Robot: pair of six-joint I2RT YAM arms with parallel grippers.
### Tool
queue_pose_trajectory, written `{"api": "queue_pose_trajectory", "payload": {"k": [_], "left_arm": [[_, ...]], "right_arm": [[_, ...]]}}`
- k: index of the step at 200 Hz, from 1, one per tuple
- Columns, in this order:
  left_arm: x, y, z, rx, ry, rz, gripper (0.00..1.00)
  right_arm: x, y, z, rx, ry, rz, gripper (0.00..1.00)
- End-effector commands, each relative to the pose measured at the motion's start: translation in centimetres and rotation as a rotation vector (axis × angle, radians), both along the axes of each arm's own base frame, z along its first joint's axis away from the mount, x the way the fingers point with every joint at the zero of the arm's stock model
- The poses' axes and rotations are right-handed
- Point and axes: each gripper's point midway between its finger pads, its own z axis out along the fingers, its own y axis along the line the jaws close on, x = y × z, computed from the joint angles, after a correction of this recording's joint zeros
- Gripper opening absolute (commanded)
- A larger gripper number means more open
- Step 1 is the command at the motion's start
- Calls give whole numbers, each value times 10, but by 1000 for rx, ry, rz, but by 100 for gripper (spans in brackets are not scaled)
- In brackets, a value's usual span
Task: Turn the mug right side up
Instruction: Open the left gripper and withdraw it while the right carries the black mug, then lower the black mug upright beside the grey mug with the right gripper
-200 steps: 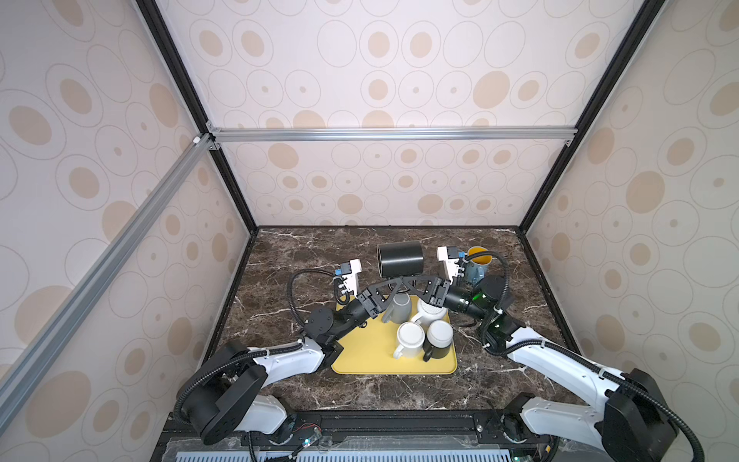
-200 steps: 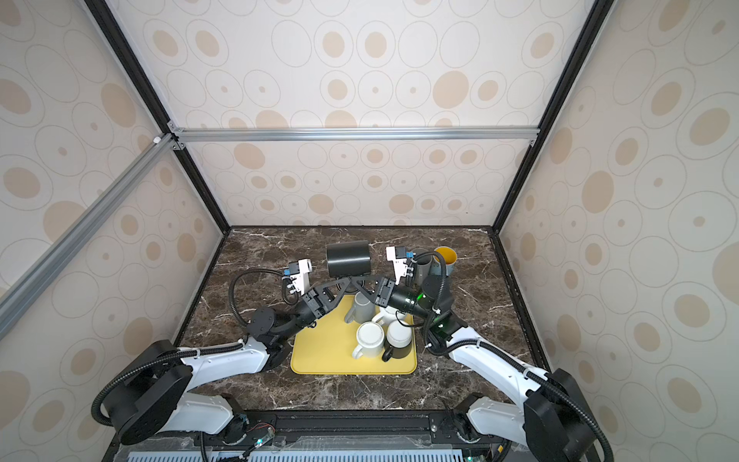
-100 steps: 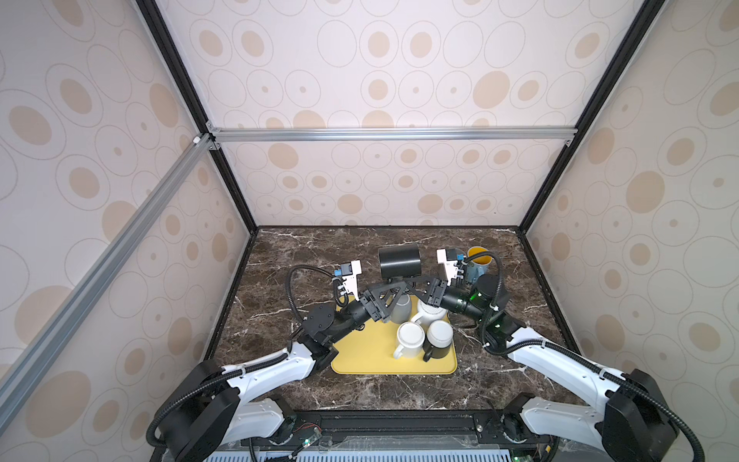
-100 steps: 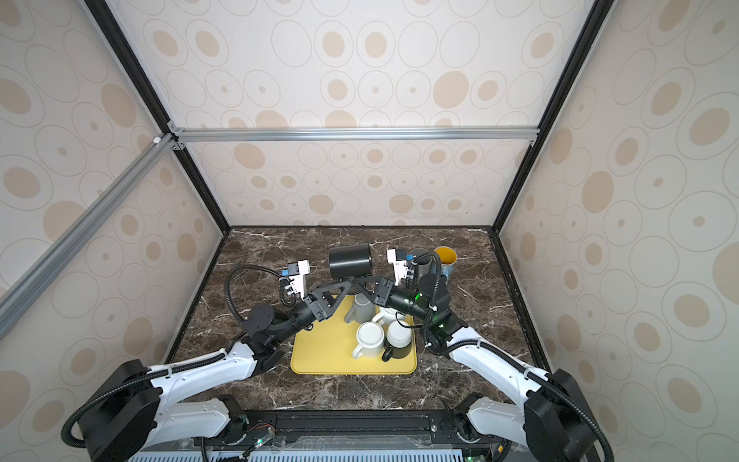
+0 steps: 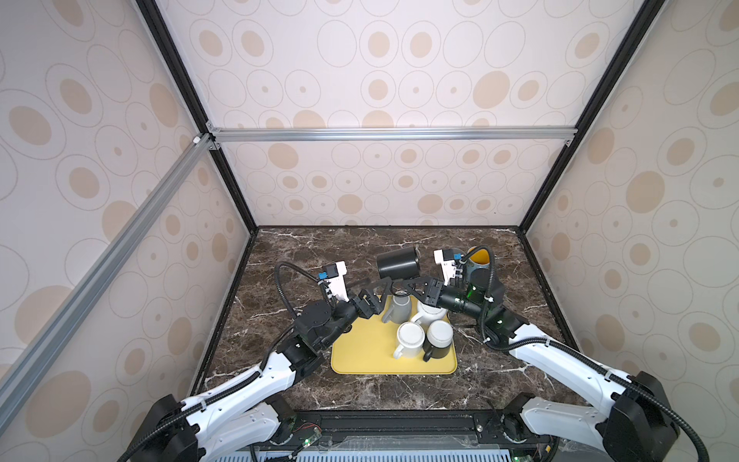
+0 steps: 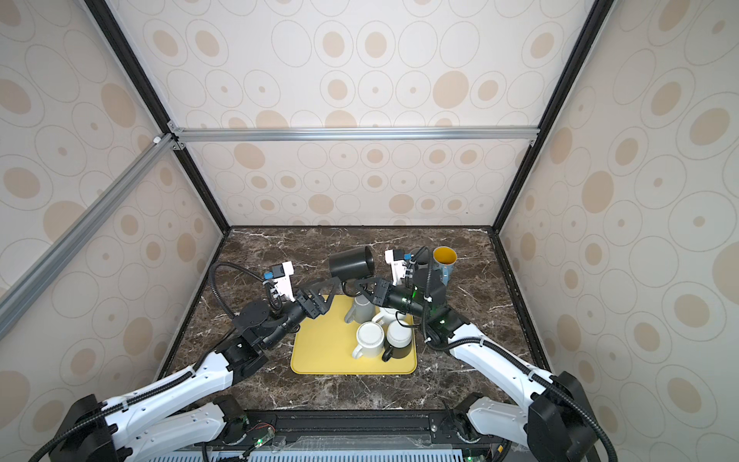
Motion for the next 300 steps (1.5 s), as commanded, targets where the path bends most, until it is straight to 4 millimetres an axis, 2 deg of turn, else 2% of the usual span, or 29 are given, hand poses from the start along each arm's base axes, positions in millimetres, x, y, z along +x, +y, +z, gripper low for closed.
{"api": "queue_pose_trajectory", "payload": {"k": [1, 14, 34, 83, 118, 143, 197, 232, 300], "left_arm": [[14, 36, 3, 110, 19, 204, 100], [16, 39, 7, 169, 28, 227, 100], [14, 39, 1, 269, 33, 214, 100], [9, 60, -11, 318, 10, 289, 100], [9, 68, -20, 363, 23, 322, 100], [10, 69, -26, 376, 30, 327, 100], [14, 62, -28, 408, 22, 311, 100], [19, 53, -31, 426, 24, 285, 99], [23, 44, -38, 442, 35, 259, 99]], "right_arm": [[6, -11, 47, -43, -166, -73, 0], [10, -13, 47, -77, -176, -91, 0], [19, -14, 46, -128, -192, -118, 0], [50, -27, 29, -324, -197, -244, 0], [72, -43, 18, -480, -190, -343, 0], [90, -54, 9, -618, -183, -400, 0], [119, -62, -1, -763, -192, -465, 0], [139, -68, -25, -857, -159, -491, 0], [172, -86, -80, -928, -46, -509, 0]]}}
